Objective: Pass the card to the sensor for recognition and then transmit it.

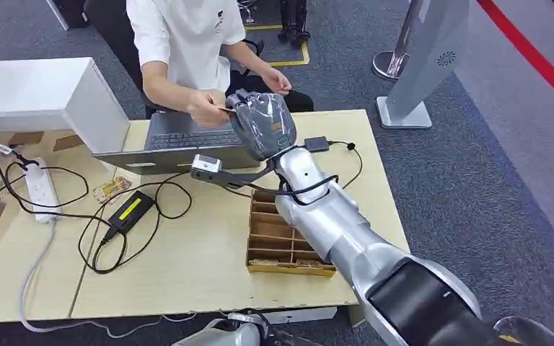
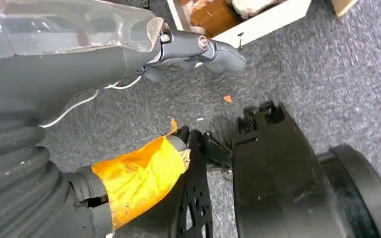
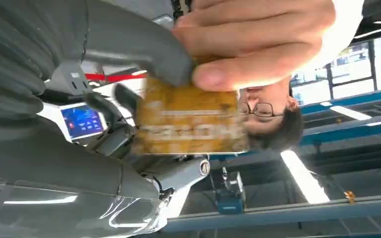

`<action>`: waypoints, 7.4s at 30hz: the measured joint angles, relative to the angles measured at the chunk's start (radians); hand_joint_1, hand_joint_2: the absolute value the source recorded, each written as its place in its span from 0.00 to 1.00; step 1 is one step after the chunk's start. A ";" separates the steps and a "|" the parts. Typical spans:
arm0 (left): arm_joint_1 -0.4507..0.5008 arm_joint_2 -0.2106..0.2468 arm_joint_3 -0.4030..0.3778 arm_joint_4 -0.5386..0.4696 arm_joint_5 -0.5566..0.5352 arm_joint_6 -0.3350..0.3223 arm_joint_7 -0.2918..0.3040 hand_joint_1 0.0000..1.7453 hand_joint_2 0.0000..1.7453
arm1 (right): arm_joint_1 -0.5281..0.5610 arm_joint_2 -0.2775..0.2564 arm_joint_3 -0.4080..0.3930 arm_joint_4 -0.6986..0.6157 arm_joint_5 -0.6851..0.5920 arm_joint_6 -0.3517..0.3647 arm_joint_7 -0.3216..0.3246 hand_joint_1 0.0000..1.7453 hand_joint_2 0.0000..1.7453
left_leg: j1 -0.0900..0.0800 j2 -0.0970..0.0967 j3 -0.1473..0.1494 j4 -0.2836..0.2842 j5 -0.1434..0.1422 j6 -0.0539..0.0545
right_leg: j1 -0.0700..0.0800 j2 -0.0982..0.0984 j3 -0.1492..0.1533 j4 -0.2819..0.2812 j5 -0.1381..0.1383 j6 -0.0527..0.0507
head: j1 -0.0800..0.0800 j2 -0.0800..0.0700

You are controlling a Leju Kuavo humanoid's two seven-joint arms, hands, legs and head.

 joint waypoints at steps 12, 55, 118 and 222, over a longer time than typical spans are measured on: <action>0.000 0.000 -0.001 0.000 -0.002 0.008 -0.007 0.00 1.00 | 0.006 -0.001 -0.014 0.001 0.000 -0.002 -0.005 0.00 1.00 | 0.000 0.001 0.001 0.000 0.000 0.000 | 0.000 0.000 0.000 0.000 0.000 0.000 | 0.000 0.000; 0.010 0.008 0.058 0.046 0.138 0.150 0.023 0.00 1.00 | 0.469 -0.352 -0.031 -0.796 0.016 -0.011 -0.154 0.00 1.00 | 0.000 0.000 0.001 0.000 0.000 0.000 | 0.000 0.000 0.000 0.000 0.000 0.000 | 0.000 0.000; 0.047 0.024 0.254 0.122 0.154 0.202 0.007 0.00 1.00 | 0.844 -0.509 -0.095 -0.717 -0.147 0.242 -0.322 0.00 1.00 | 0.000 0.001 0.001 0.000 0.000 0.000 | 0.000 0.000 0.000 0.000 0.000 0.000 | 0.000 0.000; 0.035 0.017 0.211 0.072 0.177 0.222 0.021 0.00 1.00 | 0.606 -0.273 -0.140 -0.294 -0.073 -0.037 -0.270 0.00 1.00 | 0.000 0.002 0.002 0.000 0.000 0.000 | 0.000 0.001 0.000 0.000 0.000 0.000 | 0.000 0.000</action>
